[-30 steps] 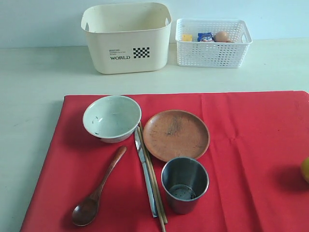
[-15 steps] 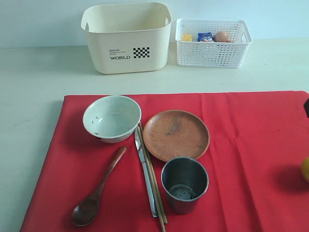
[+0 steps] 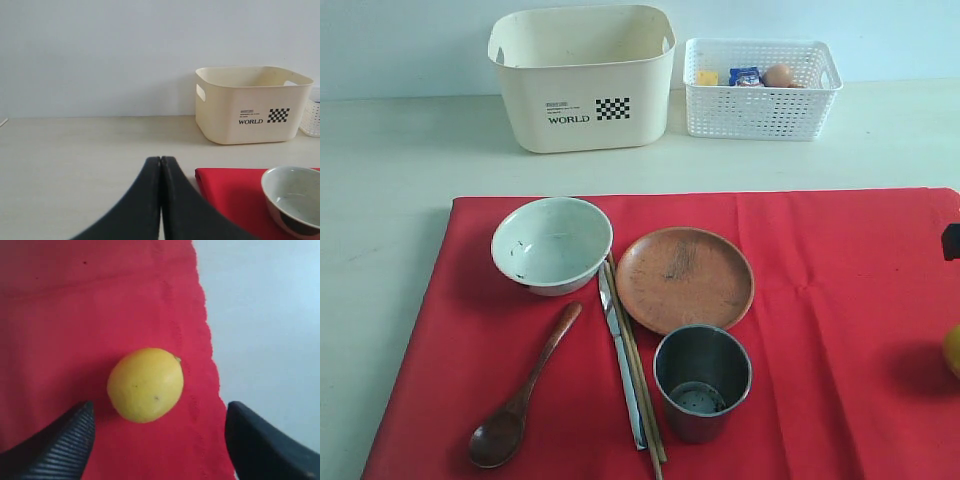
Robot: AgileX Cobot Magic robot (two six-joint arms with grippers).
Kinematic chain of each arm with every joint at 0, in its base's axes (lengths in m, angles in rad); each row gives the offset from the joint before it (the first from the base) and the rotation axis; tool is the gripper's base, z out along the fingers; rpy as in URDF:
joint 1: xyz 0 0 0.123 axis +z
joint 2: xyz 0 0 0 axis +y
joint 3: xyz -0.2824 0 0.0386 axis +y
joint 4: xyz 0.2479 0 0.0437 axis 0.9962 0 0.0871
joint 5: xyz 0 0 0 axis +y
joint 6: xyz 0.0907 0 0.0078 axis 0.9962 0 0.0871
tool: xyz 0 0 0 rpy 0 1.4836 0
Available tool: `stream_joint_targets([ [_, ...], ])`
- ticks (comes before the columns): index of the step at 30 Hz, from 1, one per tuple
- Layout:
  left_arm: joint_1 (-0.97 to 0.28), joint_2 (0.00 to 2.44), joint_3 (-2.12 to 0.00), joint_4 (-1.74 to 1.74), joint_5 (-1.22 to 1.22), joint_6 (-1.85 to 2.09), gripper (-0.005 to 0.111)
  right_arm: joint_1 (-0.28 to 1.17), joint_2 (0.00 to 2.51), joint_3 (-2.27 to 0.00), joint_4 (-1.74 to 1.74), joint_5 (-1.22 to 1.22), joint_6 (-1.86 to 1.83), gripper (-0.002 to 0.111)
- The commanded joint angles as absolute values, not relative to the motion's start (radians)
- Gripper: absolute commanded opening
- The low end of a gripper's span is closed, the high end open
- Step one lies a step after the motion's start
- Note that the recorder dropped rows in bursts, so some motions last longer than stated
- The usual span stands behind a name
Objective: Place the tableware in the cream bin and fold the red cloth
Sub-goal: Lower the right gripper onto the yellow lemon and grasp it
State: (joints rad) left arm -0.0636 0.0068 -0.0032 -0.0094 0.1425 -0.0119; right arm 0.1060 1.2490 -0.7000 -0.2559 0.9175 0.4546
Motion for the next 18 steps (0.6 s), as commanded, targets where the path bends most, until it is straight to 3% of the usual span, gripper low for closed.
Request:
stream_joint_targets([
  [1,-0.072,0.0,0.0,-0.022,0.14,-0.015,0.001,0.105,1.331,-0.694,-0.243,0.885,0.438,0.073],
  [18,-0.072,0.0,0.0,-0.022,0.14,-0.015,0.001,0.105,1.681,-0.694,-0.205,0.818,0.482,0.073],
])
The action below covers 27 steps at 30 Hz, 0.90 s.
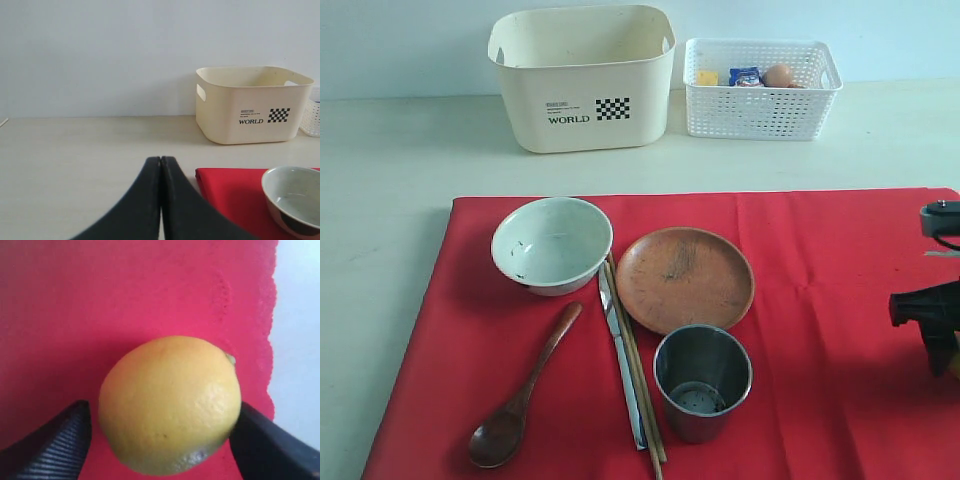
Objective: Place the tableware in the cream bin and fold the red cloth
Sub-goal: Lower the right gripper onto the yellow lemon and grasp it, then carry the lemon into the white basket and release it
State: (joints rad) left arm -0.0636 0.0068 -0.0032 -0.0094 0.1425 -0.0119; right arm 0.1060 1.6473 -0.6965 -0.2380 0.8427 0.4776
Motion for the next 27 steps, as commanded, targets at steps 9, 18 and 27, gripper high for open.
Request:
stream_joint_targets([
  [9,-0.072,0.0,0.0,-0.022,0.14,-0.015,0.001,0.105,1.671,-0.737,-0.185,0.887,0.482,0.016],
  [18,-0.072,0.0,0.0,-0.022,0.14,-0.015,0.001,0.105,1.579,-0.835,-0.074,0.952,0.413,0.0],
  [27,-0.072,0.0,0.0,-0.022,0.14,-0.015,0.001,0.105,1.471,-0.993,0.0,0.891,0.385,0.0],
])
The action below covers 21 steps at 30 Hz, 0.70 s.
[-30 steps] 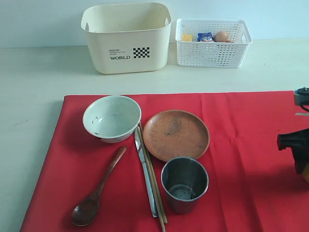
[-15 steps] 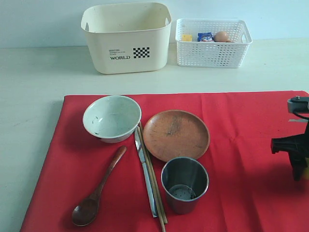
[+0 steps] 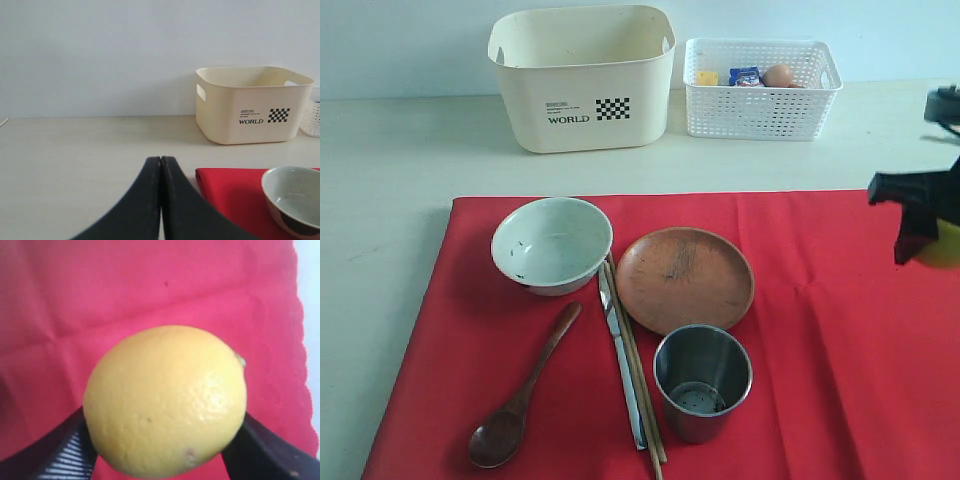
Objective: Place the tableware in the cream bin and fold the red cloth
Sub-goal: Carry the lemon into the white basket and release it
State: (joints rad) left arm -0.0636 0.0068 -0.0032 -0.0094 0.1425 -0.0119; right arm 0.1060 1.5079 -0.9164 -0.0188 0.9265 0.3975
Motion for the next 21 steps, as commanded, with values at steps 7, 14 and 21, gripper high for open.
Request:
stream_joint_targets([
  [7,-0.072,0.0,0.0,-0.022,0.14,-0.015,0.001,0.105,1.465,-1.109,0.163,0.711,0.187,0.0],
  [14,-0.072,0.0,0.0,-0.022,0.14,-0.015,0.001,0.105,1.489,-1.114,0.417,0.425,-0.115,0.0],
  [21,-0.072,0.0,0.0,-0.022,0.14,-0.015,0.001,0.105,1.587,-1.135,0.437,0.213,-0.225,0.0],
])
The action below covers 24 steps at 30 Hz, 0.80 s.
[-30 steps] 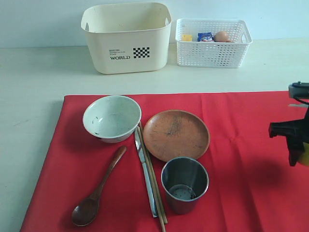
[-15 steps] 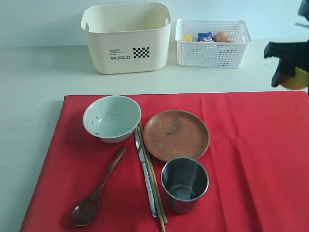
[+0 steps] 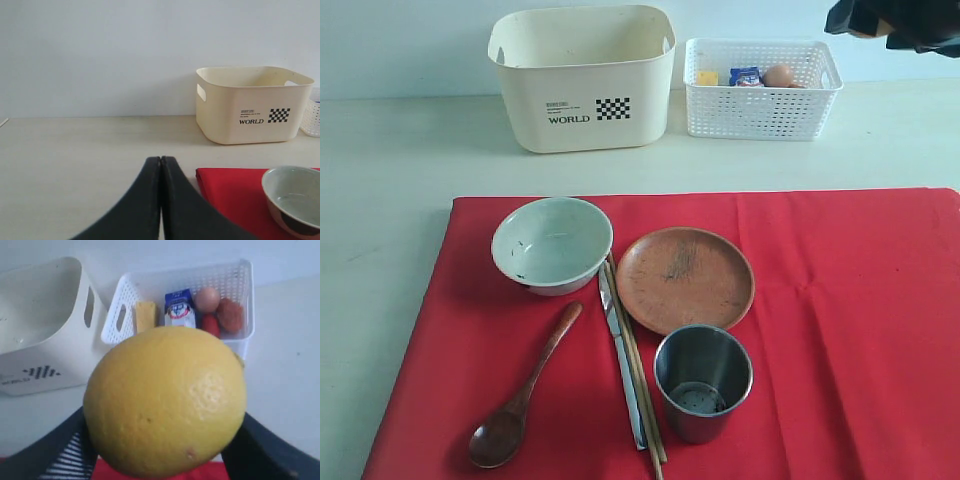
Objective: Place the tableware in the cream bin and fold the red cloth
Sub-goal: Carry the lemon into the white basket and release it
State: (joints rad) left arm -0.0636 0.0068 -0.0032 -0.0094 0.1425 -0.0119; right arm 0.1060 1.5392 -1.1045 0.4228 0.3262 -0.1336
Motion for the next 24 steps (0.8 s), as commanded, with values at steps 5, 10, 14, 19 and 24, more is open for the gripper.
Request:
stream_joint_targets([
  [5,-0.072,0.0,0.0,-0.022,0.14,-0.015,0.001,0.105,1.7,-1.26,0.451,0.227,-0.269,0.0],
  [10,-0.072,0.0,0.0,-0.022,0.14,-0.015,0.001,0.105,1.836,-1.426,0.468,0.272,-0.269,0.0],
  [14,-0.072,0.0,0.0,-0.022,0.14,-0.015,0.001,0.105,1.931,-1.521,0.471,0.307,-0.269,0.0],
  [19,-0.072,0.0,0.0,-0.022,0.14,-0.015,0.001,0.116,2.03,-1.626,0.471,0.329,-0.268,0.0],
  [24,-0.072,0.0,0.0,-0.022,0.14,-0.015,0.001,0.135,2.137,-1.755,0.46,0.399,-0.268,0.0],
])
